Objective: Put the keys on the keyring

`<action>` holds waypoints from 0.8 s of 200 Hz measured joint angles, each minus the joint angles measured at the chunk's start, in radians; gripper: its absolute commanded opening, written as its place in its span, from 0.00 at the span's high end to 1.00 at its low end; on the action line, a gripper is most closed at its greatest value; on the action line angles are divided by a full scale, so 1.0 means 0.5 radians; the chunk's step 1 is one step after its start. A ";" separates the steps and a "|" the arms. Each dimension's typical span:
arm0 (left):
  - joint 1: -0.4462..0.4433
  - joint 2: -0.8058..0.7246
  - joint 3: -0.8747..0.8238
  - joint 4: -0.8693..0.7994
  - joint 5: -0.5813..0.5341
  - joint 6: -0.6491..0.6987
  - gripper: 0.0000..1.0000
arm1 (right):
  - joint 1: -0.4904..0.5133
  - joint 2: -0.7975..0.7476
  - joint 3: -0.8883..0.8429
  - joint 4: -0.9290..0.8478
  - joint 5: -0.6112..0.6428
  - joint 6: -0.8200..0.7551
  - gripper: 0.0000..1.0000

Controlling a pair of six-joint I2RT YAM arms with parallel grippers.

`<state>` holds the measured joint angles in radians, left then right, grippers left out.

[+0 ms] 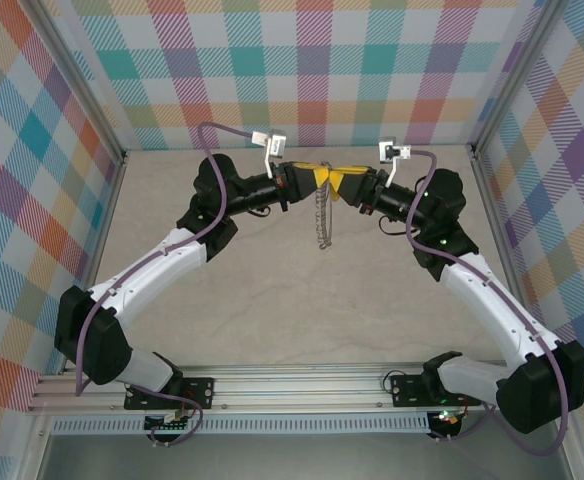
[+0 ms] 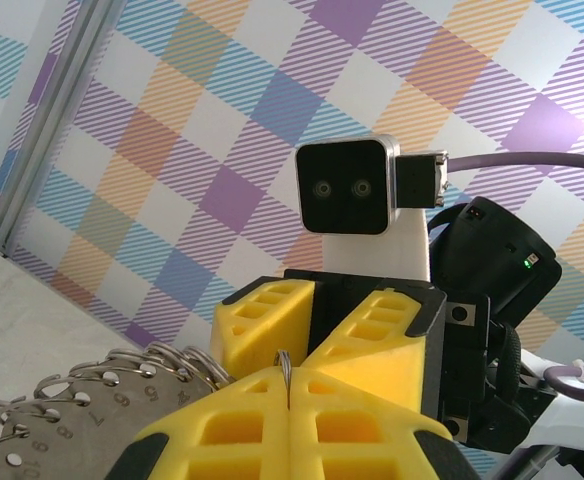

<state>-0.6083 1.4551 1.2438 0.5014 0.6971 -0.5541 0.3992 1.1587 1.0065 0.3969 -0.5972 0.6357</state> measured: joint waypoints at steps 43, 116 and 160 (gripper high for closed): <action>0.000 0.000 0.000 -0.001 0.000 0.000 1.00 | 0.000 0.023 0.022 0.016 0.004 0.009 0.75; 0.002 0.001 0.000 0.002 -0.060 -0.005 1.00 | -0.002 0.105 0.063 0.111 -0.059 0.036 1.00; 0.002 0.001 0.000 0.000 -0.060 -0.007 1.00 | -0.007 0.106 0.063 0.108 -0.072 0.019 1.00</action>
<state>-0.6071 1.4555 1.2438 0.5014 0.6674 -0.5575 0.3958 1.2118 1.0382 0.4511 -0.6331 0.6453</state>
